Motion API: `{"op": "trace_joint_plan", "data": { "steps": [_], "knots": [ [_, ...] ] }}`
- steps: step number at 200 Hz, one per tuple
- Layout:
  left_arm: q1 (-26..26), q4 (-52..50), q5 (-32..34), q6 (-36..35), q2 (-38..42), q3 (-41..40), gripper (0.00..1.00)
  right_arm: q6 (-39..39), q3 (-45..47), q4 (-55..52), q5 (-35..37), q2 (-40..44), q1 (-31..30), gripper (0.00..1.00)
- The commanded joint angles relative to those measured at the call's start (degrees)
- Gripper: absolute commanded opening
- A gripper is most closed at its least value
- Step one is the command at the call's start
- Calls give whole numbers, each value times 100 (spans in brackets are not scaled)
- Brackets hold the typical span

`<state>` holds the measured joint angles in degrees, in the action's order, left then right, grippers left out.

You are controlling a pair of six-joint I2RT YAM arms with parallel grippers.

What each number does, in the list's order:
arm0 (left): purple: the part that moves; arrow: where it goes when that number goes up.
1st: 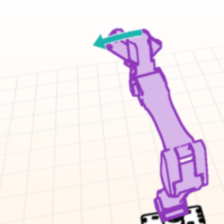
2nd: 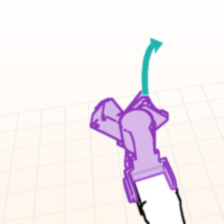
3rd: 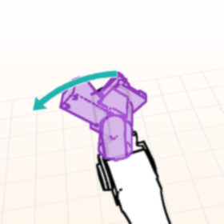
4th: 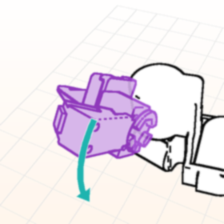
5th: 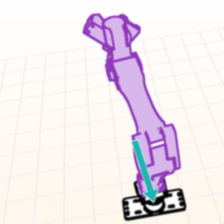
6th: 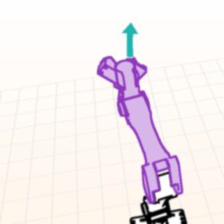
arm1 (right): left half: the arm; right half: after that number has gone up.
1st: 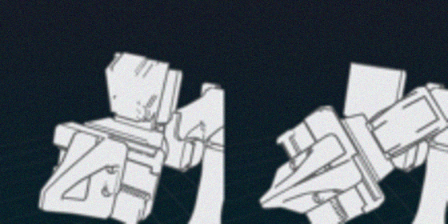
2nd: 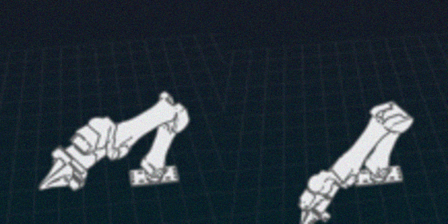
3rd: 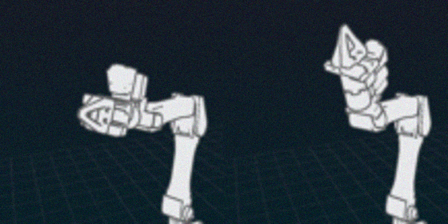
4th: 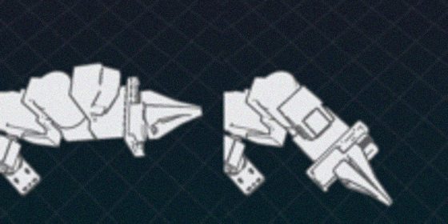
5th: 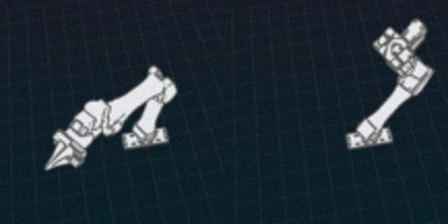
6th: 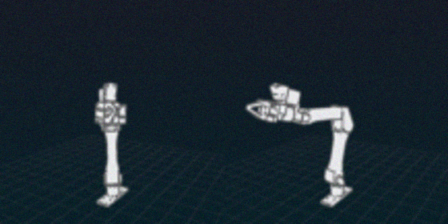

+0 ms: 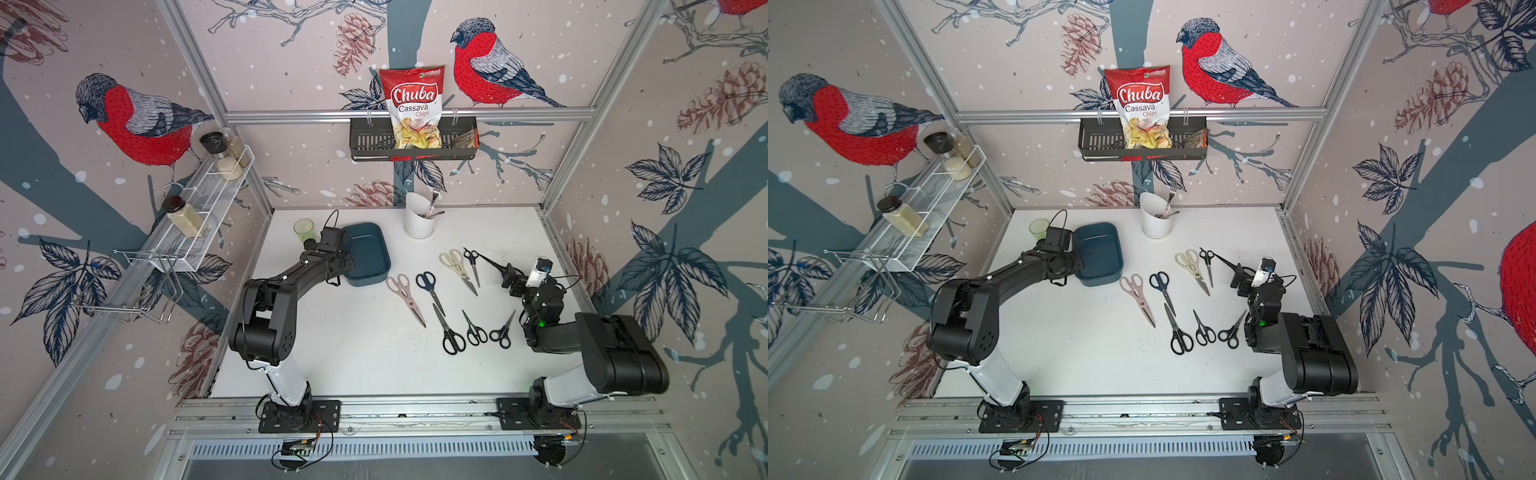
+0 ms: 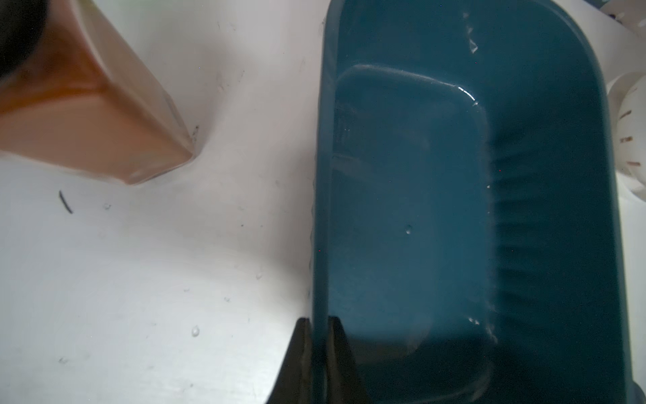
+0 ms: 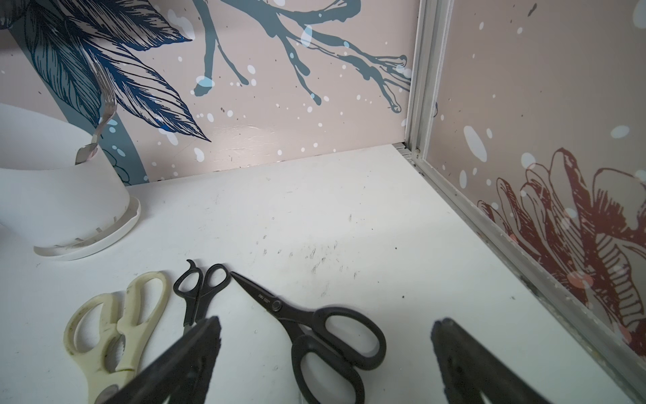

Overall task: Put the scissors into the storage box
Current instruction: Move the storage box to the center of the board.

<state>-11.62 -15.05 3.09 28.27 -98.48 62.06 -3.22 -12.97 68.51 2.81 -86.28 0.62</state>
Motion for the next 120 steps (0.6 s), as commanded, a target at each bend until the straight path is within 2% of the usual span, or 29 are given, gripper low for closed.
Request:
{"op": "trace_joint_plan", "data": {
  "steps": [1, 81, 106, 120],
  "knots": [
    [-6, -514, 16, -359, 313, -267, 5, -47, -21, 101, -4, 6, -10, 100],
    [-5, -797, -22, -269, 1594, -1626, 6, -43, -21, 106, 0, 5, -10, 100],
    [-14, -800, -133, -168, 1893, -1858, 10, -37, -12, 110, 0, 19, -10, 100],
    [-16, -769, -183, -102, 2013, -1932, 16, -47, -6, 119, -8, 15, -10, 99]
  ]
}}
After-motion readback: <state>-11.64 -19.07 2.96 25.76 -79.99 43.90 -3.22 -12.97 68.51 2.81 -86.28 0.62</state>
